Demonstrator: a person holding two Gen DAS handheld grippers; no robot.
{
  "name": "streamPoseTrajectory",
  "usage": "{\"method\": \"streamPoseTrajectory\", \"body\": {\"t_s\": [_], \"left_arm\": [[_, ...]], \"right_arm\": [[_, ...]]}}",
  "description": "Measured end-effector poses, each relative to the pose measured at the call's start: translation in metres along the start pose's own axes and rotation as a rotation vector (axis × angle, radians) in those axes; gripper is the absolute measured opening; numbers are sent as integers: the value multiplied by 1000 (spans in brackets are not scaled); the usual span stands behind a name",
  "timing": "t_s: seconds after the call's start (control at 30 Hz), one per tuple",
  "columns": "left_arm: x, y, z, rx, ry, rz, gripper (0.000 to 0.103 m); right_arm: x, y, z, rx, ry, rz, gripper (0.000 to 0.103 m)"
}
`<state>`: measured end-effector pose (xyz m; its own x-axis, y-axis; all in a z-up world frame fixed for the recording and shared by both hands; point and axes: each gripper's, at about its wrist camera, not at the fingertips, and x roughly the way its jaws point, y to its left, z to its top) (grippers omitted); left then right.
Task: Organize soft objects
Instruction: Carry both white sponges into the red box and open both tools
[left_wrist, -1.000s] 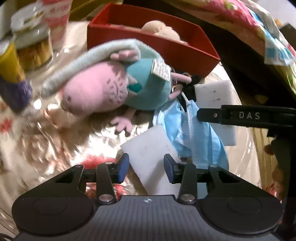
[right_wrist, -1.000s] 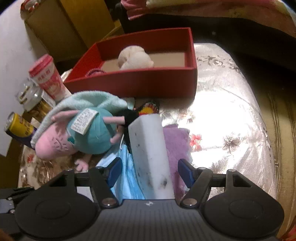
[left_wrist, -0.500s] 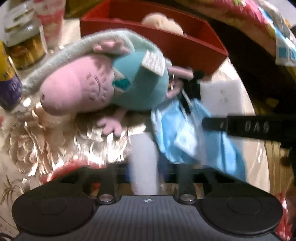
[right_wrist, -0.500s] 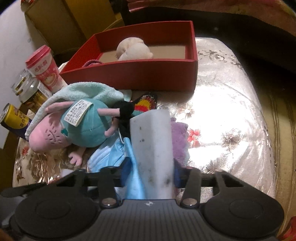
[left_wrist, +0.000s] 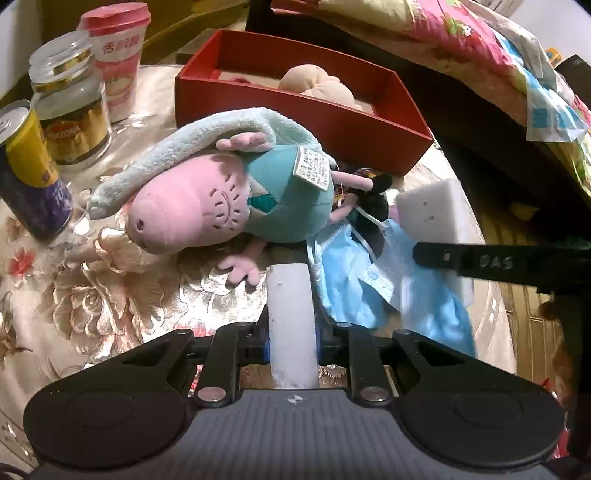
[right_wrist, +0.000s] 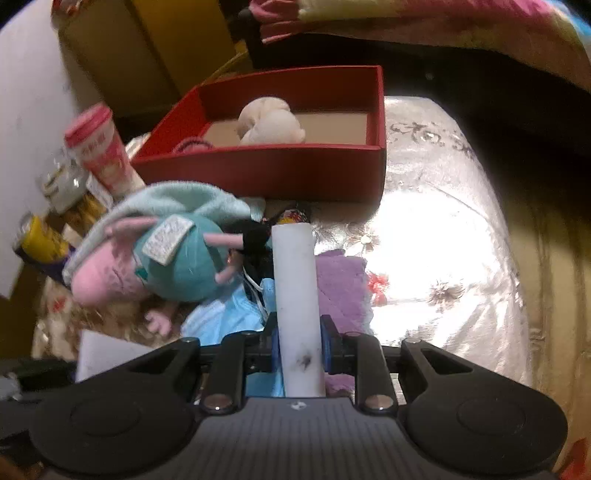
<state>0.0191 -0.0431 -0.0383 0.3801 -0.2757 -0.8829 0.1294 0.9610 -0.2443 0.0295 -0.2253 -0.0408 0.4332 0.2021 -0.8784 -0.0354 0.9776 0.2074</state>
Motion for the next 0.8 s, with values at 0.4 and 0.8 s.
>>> {"method": "streamPoseTrajectory", "body": {"t_s": [0.4,0.8], "left_arm": [[1,-4,-5,37,13,6,18],[2,-4,-6,54,22,11,18]], "right_arm": [[12,-20,9,118,18,29,21],[9,-29,10,167,-6,65,0]]}}
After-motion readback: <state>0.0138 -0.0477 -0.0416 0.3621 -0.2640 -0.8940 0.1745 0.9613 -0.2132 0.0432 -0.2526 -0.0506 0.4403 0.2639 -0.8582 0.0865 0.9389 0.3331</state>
